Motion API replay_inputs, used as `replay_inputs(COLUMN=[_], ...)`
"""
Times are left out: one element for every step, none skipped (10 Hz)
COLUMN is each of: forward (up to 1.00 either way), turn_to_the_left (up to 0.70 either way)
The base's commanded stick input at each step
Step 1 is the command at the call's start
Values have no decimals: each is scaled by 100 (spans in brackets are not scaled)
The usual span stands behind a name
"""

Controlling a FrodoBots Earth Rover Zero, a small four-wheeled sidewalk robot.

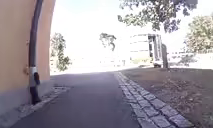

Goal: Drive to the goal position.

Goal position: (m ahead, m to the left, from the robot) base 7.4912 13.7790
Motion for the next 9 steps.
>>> replay_inputs(forward=[70,70,70,70,70,70,70,70,70], turn_to_the_left=[0,0,0,0,0,0,0,0,0])
